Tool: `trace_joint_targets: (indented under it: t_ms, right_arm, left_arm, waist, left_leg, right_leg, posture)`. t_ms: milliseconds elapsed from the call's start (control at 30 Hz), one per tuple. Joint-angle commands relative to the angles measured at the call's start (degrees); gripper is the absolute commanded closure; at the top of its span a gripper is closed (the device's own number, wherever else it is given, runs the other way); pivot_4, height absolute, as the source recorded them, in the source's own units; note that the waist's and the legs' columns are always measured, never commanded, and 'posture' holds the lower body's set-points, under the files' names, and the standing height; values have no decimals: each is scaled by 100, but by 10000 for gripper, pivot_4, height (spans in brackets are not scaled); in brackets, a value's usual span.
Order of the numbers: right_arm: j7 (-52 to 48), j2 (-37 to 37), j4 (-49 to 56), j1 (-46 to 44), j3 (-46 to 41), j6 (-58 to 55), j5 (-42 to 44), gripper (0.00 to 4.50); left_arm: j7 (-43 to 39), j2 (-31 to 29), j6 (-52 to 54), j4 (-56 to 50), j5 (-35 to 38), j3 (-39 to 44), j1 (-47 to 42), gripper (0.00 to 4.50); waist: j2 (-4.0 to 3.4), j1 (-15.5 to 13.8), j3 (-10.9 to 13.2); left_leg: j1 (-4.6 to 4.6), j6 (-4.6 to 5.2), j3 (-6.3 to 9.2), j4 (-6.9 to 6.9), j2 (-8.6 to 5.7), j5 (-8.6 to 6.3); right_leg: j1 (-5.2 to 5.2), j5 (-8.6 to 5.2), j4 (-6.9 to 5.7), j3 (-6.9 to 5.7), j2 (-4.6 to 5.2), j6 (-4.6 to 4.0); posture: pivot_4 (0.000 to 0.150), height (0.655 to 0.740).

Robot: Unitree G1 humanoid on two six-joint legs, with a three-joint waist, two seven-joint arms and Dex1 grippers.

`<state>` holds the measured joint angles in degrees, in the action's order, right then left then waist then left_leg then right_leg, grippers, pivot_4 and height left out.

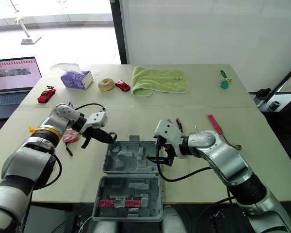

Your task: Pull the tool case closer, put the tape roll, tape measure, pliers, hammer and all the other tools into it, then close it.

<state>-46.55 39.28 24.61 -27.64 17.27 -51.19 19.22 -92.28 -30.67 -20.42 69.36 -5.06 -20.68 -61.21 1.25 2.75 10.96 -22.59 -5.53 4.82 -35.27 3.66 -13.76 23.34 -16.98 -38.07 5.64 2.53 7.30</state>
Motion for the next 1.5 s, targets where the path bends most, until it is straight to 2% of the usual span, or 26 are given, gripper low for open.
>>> trace_joint_targets:
  t_ms: [33,467,1067,1200,1333,1500]
  right_arm:
    - [85,-32,322,0,-105,-91,61,0]
    - [331,-3,587,162,-263,-387,208,0]
    - [483,3,669,236,-342,-478,309,0]
    - [493,-5,671,233,-349,-485,307,0]
    - [493,-6,672,235,-339,-489,307,0]
    - [481,-11,664,228,-341,-500,326,0]
  left_arm:
    - [-22,-16,-279,-44,80,-258,-88,44725]
    - [-22,173,-698,53,-93,-685,26,44725]
    - [38,283,-911,180,-562,-392,43,44725]
    - [136,311,-912,182,-588,-305,-10,30143]
    - [22,337,-888,139,-529,-178,-107,8919]
    - [-22,194,-875,51,-384,-274,-218,8919]
  waist:
    - [0,-6,0]
    - [0,-1,0]
    - [0,-13,0]
    - [0,-16,0]
    - [0,-18,0]
    - [0,-16,0]
  left_leg:
    - [0,0,0,0,0,0]
    - [-1,1,1,-2,0,0]
    - [-2,1,1,-2,-1,0]
    - [-2,1,1,-2,-1,0]
    - [-2,1,1,-2,-1,0]
    - [-2,1,1,-2,-1,0]
  right_leg:
    - [0,0,0,0,0,0]
    - [0,0,0,0,0,0]
    - [0,0,1,0,0,0]
    - [0,0,1,0,0,0]
    - [0,0,1,0,0,0]
    - [0,0,1,0,0,0]
  posture:
    - [1500,7400]
    - [1500,7400]
    - [1500,7400]
    - [1500,7400]
    - [1500,7400]
    - [1500,7400]
